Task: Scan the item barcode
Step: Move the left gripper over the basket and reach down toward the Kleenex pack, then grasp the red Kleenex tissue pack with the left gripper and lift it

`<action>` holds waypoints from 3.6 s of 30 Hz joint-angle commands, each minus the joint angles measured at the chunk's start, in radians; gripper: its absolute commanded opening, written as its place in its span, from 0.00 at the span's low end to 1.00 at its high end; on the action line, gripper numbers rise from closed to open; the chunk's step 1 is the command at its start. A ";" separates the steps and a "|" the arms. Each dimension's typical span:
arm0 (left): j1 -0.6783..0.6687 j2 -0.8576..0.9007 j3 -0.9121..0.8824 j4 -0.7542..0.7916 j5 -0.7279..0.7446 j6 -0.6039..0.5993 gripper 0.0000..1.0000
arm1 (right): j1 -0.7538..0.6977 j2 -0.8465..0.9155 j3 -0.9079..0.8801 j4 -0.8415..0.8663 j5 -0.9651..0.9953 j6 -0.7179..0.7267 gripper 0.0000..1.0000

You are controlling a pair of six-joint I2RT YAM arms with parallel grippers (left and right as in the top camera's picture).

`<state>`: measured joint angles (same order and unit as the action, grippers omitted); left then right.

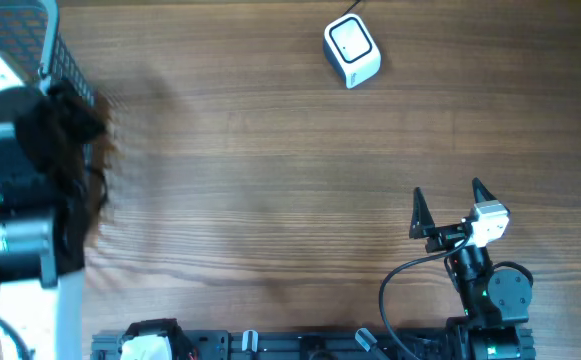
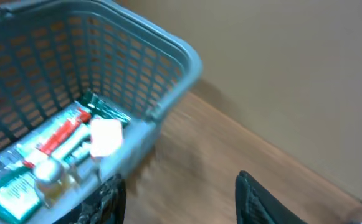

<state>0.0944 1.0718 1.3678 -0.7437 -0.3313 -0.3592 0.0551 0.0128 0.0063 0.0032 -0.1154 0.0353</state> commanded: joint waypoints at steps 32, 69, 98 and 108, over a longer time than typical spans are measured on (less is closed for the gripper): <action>0.487 0.692 0.504 -0.388 0.285 0.121 1.00 | -0.004 -0.008 -0.001 0.003 -0.001 -0.008 1.00; 0.487 0.750 0.504 -0.291 0.286 0.117 1.00 | -0.004 -0.008 -0.001 0.003 -0.001 -0.009 1.00; 0.486 1.014 0.500 -0.266 0.459 0.229 0.93 | -0.004 -0.008 -0.001 0.003 -0.001 -0.008 1.00; 0.484 1.085 0.497 -0.262 0.473 0.229 0.79 | -0.004 -0.008 -0.001 0.003 -0.001 -0.009 1.00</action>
<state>0.5770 2.1361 1.8671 -1.0119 0.1230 -0.1463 0.0551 0.0128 0.0063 0.0032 -0.1154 0.0353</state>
